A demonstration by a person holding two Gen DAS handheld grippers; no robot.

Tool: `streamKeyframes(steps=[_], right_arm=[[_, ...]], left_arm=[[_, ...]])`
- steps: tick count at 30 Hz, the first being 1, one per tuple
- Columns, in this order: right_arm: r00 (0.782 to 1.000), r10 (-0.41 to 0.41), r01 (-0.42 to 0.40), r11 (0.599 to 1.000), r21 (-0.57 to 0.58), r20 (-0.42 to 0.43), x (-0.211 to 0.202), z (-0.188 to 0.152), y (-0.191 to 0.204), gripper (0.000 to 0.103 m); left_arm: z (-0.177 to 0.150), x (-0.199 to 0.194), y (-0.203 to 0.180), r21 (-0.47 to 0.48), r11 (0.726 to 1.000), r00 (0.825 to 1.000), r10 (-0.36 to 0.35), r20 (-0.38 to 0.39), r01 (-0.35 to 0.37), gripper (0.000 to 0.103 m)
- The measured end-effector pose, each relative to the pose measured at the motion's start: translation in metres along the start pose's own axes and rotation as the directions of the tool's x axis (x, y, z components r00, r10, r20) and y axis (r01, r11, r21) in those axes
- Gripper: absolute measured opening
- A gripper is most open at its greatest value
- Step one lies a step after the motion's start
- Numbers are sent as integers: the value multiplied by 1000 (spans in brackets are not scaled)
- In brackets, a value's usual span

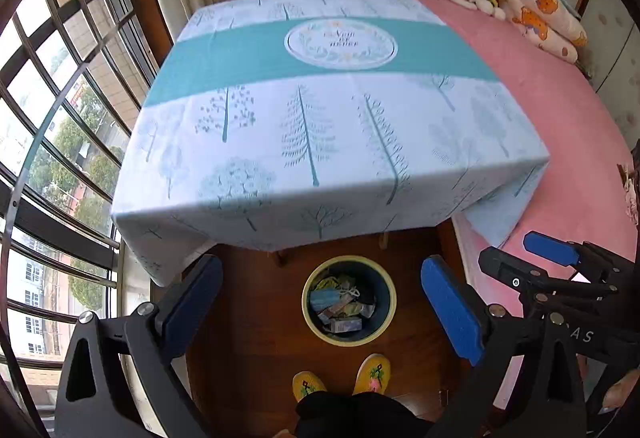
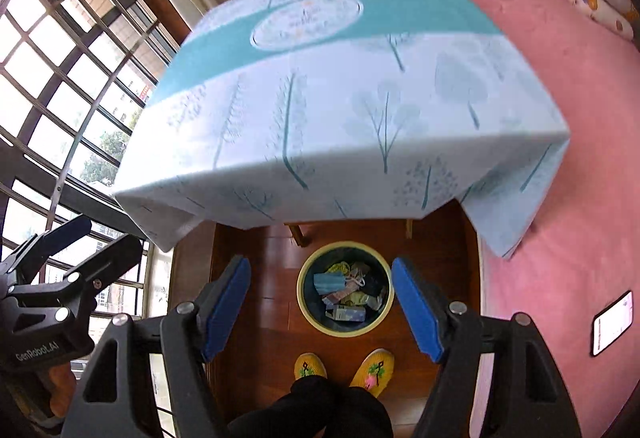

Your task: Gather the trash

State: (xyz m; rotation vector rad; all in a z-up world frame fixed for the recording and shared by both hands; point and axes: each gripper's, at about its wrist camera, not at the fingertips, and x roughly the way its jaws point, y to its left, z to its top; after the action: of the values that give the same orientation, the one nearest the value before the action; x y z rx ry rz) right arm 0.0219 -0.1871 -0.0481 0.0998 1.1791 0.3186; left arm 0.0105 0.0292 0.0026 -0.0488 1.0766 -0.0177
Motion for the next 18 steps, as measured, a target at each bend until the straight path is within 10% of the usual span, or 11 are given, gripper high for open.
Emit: streamKeyframes(steps=[18], right_arm=[[985, 8, 0, 999, -50, 171, -94, 23, 19, 74]], left_arm=[[12, -73, -14, -48, 998, 989, 50, 141, -44, 99]])
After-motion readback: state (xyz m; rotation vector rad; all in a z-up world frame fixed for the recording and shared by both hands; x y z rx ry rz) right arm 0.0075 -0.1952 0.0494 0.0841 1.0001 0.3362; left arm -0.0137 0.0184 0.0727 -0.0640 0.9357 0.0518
